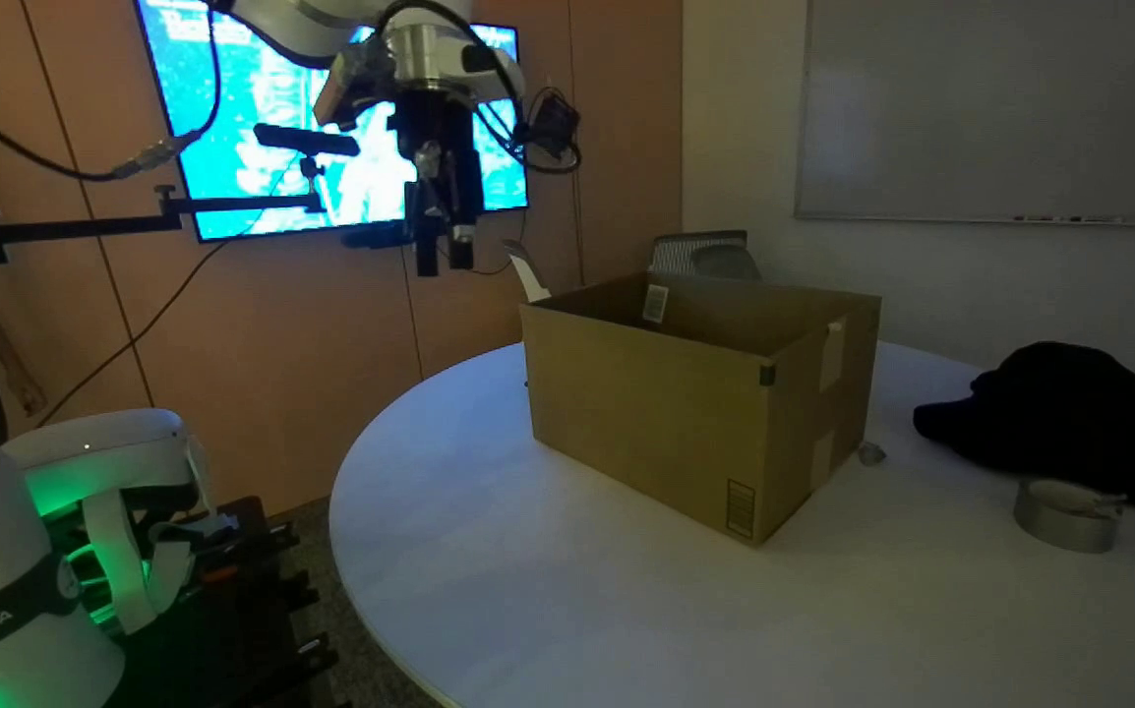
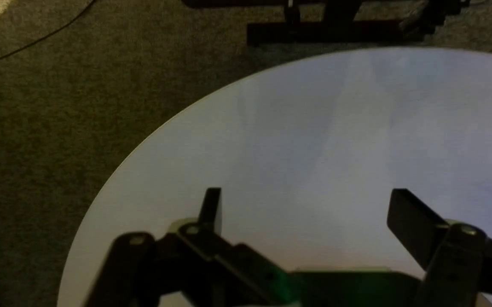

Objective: Put the marker on the towel and wrap it, then put it in the box

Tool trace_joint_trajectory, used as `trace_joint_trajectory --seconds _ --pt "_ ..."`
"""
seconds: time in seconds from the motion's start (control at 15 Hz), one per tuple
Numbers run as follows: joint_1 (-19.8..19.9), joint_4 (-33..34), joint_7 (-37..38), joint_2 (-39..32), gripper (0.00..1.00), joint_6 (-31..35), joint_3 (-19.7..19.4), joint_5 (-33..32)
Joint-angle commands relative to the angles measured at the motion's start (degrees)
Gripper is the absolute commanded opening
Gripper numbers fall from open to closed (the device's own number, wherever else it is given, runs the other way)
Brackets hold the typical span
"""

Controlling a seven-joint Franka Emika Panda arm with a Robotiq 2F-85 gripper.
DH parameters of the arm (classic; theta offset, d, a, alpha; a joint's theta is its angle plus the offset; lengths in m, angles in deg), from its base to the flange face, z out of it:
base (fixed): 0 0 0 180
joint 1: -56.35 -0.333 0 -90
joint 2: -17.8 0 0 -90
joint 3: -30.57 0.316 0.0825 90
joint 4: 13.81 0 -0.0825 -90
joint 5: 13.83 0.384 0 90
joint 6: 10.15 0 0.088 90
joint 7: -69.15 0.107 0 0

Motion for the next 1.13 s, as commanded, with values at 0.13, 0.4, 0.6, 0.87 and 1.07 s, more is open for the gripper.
trace_joint_trajectory --seconds 0.13,0.4,0.6,0.87,1.07 --pt "0.8 -15.9 -0.7 14.0 1.0 4.2 1.6 3.2" --pt "1.2 -22.9 2.5 15.0 1.0 14.9 2.9 3.0" --pt "2.0 -26.4 4.0 13.2 1.0 24.6 4.0 1.5" --pt "4.6 -27.0 4.7 8.6 1.0 33.8 4.3 0.8" --pt "4.6 -27.0 3.4 9.0 1.0 31.9 4.4 2.3"
